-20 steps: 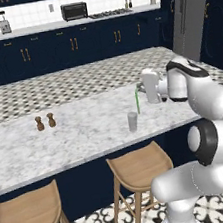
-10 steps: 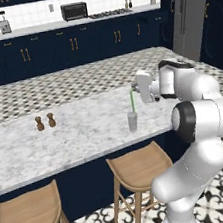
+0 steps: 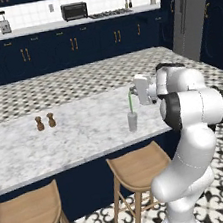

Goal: Take a straw from the drawer in front and place it inside the glass cup on the dining counter.

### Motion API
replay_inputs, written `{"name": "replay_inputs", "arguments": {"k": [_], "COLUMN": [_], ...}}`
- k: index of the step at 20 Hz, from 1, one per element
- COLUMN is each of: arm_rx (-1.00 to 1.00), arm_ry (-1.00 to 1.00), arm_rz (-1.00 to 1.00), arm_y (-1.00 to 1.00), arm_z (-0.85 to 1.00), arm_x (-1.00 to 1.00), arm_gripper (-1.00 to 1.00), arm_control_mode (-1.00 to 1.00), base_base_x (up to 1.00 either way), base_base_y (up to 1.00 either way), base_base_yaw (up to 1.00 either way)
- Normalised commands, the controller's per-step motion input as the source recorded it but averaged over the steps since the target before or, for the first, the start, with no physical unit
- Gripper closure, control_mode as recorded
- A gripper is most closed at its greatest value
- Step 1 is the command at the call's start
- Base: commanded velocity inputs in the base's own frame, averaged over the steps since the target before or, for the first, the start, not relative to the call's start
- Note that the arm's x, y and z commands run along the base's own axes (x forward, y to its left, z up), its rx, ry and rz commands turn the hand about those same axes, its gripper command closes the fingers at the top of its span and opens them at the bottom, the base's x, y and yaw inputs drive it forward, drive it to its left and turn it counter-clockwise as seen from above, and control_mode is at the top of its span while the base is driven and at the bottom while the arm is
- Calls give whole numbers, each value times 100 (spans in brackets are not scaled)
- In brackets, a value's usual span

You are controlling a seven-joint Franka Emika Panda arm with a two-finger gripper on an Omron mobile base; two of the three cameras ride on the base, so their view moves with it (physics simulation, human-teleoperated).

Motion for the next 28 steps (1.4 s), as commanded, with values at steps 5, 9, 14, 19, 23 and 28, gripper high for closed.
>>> {"name": "replay_inputs", "arguments": {"k": [5,9,14,19,23,28], "arm_rx": [0,0,1,0,0,0], "arm_ry": [0,0,0,0,0,0], "arm_rz": [0,0,0,0,0,0], "arm_y": [0,0,0,0,0,0], "arm_z": [-28,-30,-17,-7,-11,-17], "arm_x": [18,11,-16,-51,-24,14], "arm_gripper": [100,100,100,100,100,100], "arm_control_mode": [-100,-100,-100,-100,-100,-100], "base_base_x": [0,0,0,0,0,0], "base_base_y": [0,0,0,0,0,0], "base_base_yaw": [0,0,0,0,0,0]}}
